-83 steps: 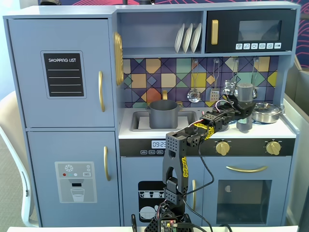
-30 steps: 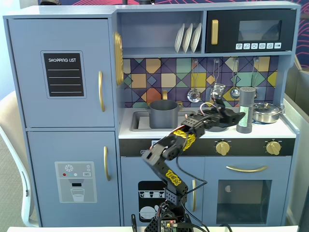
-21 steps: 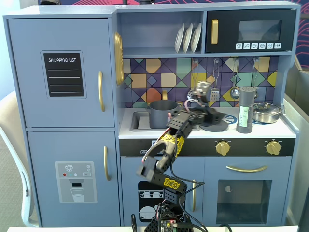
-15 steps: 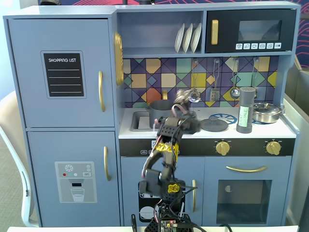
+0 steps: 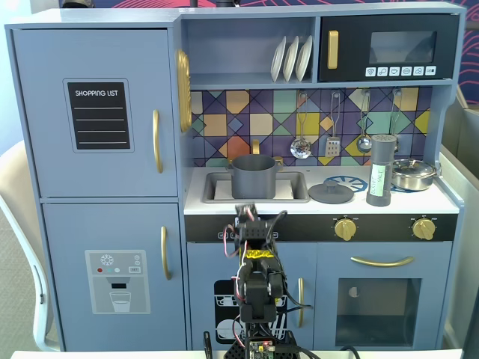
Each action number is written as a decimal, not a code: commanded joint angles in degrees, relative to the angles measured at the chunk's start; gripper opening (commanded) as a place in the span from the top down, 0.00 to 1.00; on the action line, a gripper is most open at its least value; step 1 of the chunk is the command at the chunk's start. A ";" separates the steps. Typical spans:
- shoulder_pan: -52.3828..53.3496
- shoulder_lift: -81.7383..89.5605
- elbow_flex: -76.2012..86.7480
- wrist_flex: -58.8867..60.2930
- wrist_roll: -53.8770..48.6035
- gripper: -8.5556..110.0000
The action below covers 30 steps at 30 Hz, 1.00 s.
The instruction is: Put salt in the gray recipient
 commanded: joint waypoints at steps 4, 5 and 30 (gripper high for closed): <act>-3.43 4.22 10.90 -1.58 1.58 0.93; -3.43 5.10 12.04 -0.26 0.44 0.92; 1.49 16.35 16.70 11.78 7.12 0.87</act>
